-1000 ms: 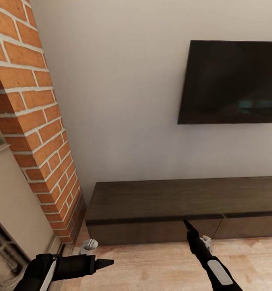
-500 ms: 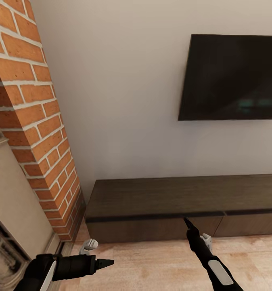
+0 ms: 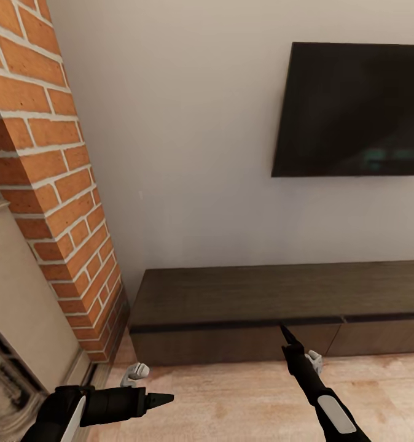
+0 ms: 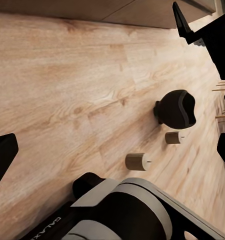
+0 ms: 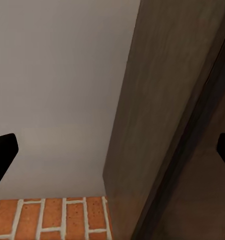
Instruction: Place each of the two pumpkins and all three candles from the living room inside a cabinet in the living room (use any cabinet), then make sure every cabinet is closed, and position the cauldron so it is next to a table in the living room.
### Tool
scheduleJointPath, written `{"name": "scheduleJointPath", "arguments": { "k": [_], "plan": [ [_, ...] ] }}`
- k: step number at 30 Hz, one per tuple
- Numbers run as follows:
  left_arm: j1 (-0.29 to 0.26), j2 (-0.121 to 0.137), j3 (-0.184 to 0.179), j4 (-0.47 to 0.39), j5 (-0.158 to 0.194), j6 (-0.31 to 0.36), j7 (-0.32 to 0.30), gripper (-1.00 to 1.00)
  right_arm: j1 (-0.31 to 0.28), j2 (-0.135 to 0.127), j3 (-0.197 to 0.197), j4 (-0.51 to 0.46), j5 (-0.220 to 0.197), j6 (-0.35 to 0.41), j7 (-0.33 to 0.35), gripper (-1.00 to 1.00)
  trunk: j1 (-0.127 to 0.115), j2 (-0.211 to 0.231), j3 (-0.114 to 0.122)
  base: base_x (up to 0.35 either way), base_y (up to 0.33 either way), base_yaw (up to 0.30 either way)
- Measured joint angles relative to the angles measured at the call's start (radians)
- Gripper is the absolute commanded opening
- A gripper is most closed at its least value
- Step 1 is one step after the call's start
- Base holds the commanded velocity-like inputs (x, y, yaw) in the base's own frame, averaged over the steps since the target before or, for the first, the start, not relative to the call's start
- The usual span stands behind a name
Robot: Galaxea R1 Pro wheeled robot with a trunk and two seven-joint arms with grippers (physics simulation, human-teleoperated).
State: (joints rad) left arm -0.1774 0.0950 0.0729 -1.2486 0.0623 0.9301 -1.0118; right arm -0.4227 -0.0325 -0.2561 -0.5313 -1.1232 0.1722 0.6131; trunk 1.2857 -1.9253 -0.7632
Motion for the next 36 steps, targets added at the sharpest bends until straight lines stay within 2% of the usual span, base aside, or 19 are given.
{"name": "scheduleJointPath", "arguments": {
  "k": [29, 36],
  "plan": [
    [0.0, 0.0, -0.002, -0.002, 0.001, 0.0, -0.009, 1.0, 0.0, 0.0, -0.004, 0.0, -0.002, -0.002, 0.003, 1.0, 0.111, -0.203, -0.091, 0.0, 0.0, 0.0],
    [0.0, 0.001, -0.002, -0.003, 0.003, 0.0, -0.197, 1.0, 0.0, 0.0, -0.004, 0.0, 0.0, -0.002, 0.003, 1.0, 0.138, -0.252, -0.113, 0.0, 0.0, 0.0]
  ]
}}
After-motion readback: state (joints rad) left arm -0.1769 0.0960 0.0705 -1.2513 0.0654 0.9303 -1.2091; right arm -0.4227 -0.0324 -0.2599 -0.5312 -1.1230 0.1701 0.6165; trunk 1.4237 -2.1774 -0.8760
